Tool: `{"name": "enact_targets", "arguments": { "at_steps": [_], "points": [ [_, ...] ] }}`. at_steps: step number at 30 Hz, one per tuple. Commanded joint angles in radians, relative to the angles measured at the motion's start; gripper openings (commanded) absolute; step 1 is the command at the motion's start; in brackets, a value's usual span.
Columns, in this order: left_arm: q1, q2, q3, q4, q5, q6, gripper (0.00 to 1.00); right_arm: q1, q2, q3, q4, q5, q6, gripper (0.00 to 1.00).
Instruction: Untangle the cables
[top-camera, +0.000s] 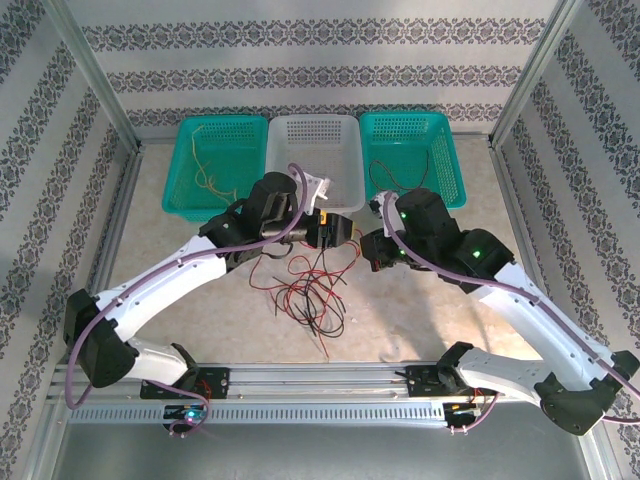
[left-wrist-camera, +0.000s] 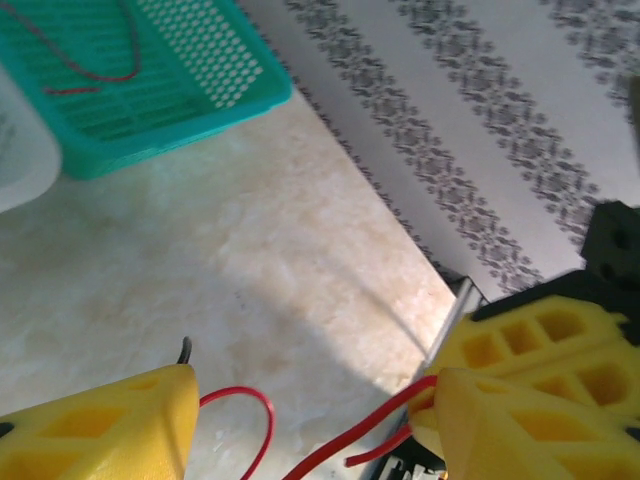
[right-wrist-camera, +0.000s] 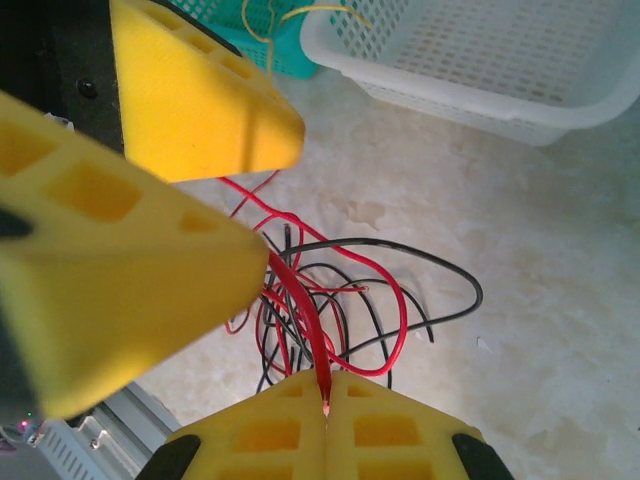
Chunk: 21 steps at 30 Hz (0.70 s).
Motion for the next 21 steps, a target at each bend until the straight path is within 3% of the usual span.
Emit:
{"name": "enact_targets", "arguments": {
  "at_steps": [1,8,13,15,21],
  "points": [
    [-0.011,0.004,0.034,0.020,0.107,0.111,0.63,0.012,-0.004,0.041,-0.045,0.012,-0.035,0.00],
    [-0.011,0.016,0.045,-0.138,0.112,0.196,0.57,0.012,-0.007,0.076,-0.054,0.027,-0.050,0.00],
    [-0.013,0.000,-0.006,-0.129,0.110,0.190,0.55,0.013,0.003,0.093,-0.065,0.014,-0.054,0.00],
    [-0.016,0.001,-0.005,-0.122,0.086,0.188,0.45,0.012,0.005,0.094,-0.063,0.013,-0.054,0.00],
    [-0.018,-0.015,0.013,-0.033,0.072,0.151,0.01,0.010,0.025,0.106,-0.057,0.027,-0.057,0.00]
  ]
}}
